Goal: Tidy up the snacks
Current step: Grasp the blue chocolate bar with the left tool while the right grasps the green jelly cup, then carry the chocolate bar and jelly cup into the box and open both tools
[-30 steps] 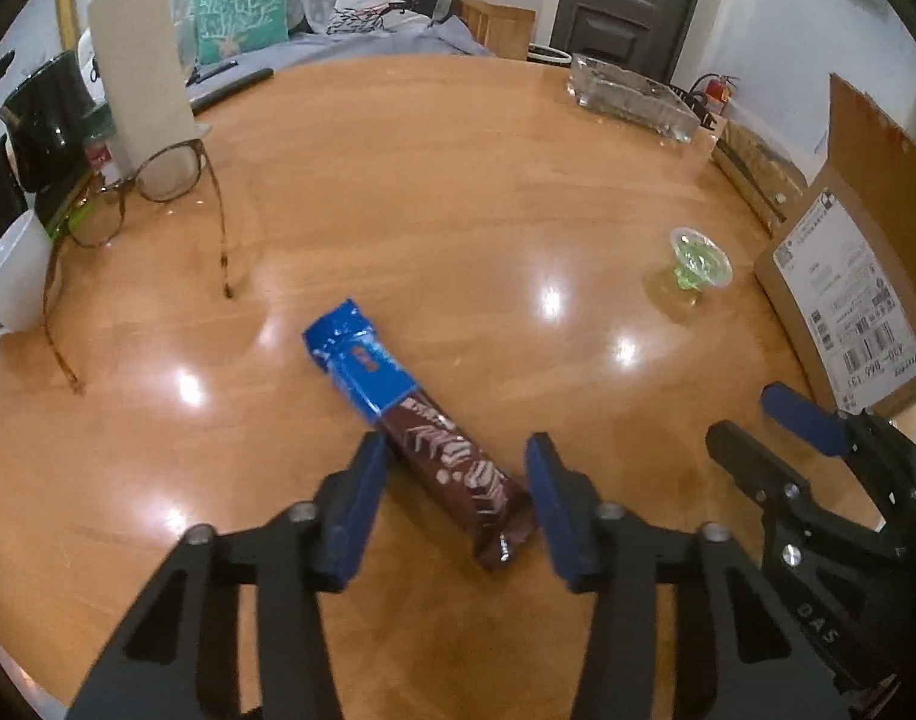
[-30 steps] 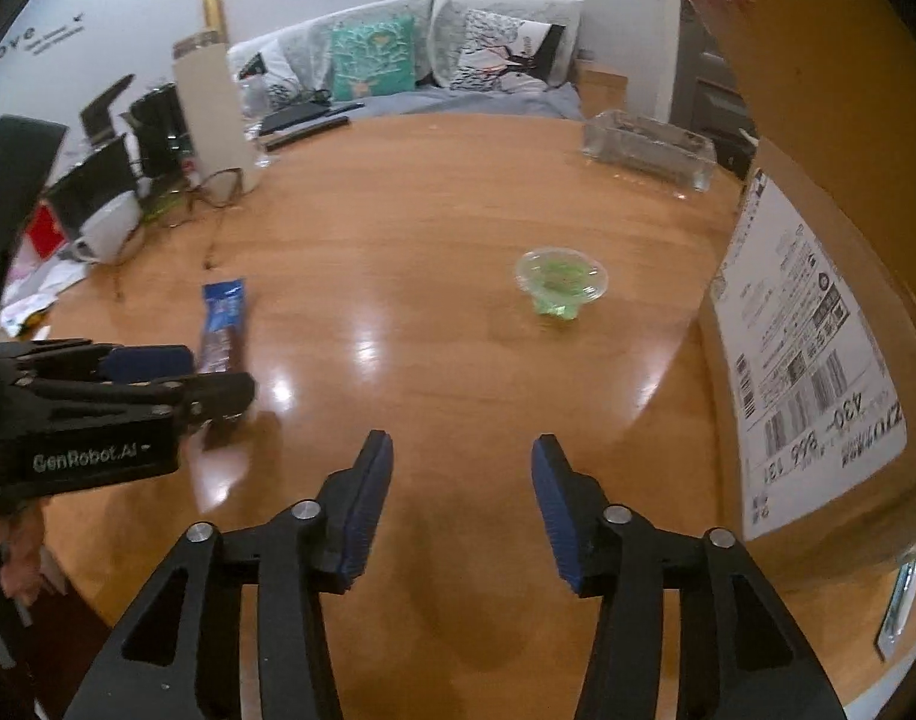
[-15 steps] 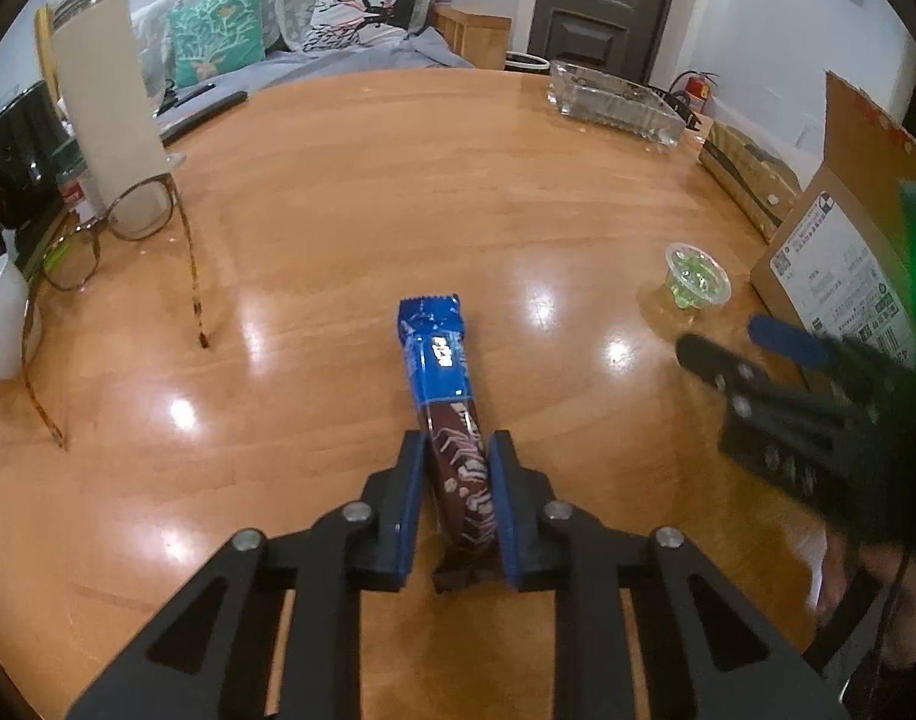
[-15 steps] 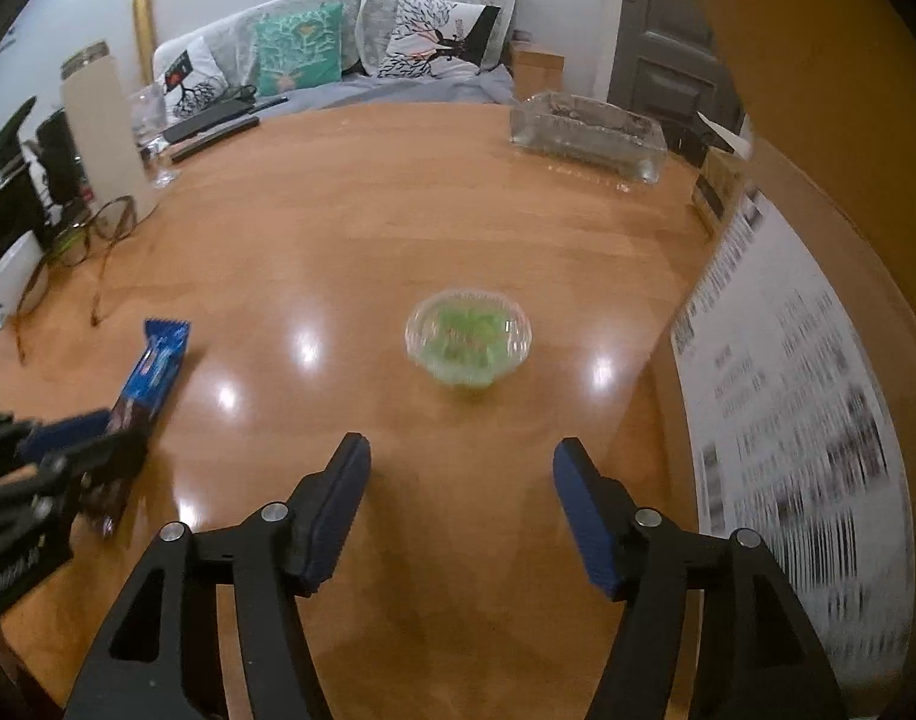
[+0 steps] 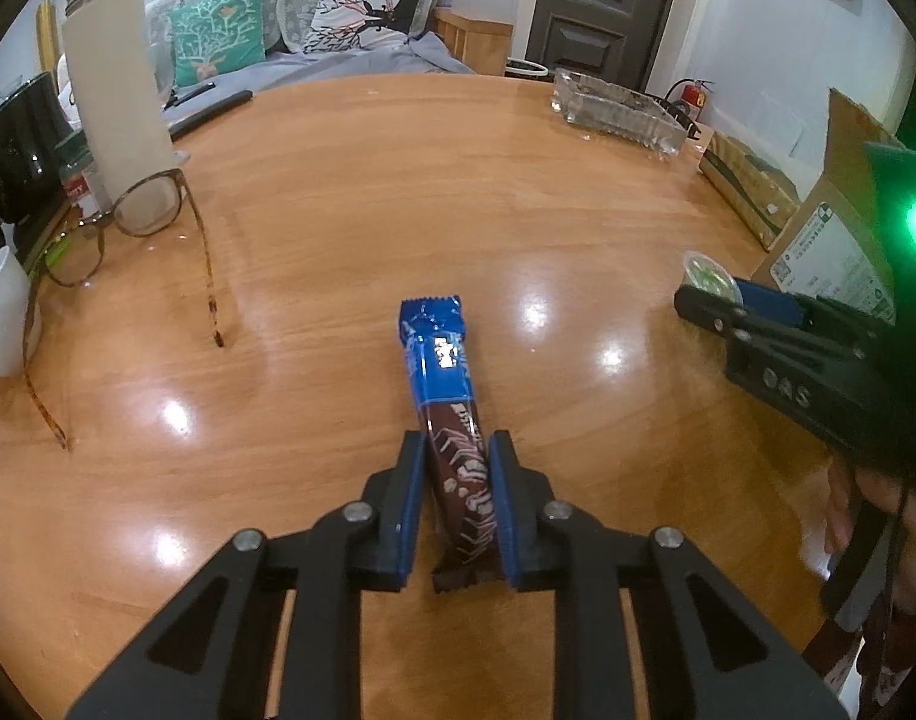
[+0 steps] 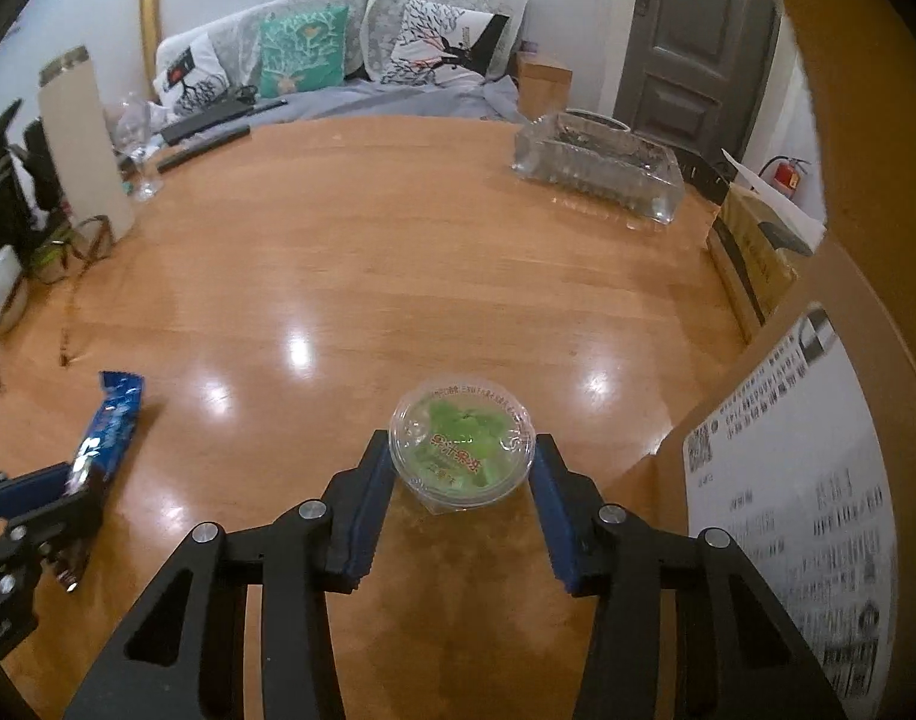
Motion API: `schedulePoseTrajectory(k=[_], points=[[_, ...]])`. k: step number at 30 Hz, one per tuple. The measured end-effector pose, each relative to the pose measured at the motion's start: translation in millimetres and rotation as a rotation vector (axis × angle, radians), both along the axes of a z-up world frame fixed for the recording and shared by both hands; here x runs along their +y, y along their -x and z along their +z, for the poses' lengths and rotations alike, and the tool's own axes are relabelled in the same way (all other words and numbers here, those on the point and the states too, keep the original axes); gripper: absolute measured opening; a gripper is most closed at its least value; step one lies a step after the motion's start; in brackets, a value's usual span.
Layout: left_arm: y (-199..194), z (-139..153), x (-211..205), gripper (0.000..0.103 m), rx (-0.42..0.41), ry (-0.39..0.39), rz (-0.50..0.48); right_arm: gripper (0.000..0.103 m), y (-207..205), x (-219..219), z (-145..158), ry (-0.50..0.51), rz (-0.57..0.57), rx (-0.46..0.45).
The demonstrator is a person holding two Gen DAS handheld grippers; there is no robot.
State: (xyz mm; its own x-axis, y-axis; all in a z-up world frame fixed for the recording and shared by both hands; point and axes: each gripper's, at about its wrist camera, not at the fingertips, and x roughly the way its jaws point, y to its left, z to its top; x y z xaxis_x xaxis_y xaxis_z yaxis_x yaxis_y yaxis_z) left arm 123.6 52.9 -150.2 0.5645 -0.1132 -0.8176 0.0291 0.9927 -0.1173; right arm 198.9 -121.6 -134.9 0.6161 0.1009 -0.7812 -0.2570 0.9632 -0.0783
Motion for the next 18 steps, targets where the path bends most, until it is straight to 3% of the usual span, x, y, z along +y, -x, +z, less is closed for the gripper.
schedulePoseTrajectory(k=[6, 10, 12, 15, 18], points=[[11, 9, 6, 0.018, -0.031, 0.020, -0.002, 0.041, 36, 2, 10, -0.062, 0.099, 0.008], [20, 23, 6, 0.017, -0.067, -0.016, -0.012, 0.041, 58, 4, 16, -0.085, 0.154, 0.017], [19, 20, 5, 0.017, -0.039, -0.040, -0.015, 0.041, 70, 8, 19, -0.084, 0.182, 0.013], [18, 5, 7, 0.018, 0.020, -0.008, -0.022, 0.041, 79, 11, 19, -0.089, 0.208, 0.030], [21, 1, 7, 0.023, 0.016, -0.015, -0.009, 0.041, 86, 10, 15, -0.089, 0.214, 0.039]])
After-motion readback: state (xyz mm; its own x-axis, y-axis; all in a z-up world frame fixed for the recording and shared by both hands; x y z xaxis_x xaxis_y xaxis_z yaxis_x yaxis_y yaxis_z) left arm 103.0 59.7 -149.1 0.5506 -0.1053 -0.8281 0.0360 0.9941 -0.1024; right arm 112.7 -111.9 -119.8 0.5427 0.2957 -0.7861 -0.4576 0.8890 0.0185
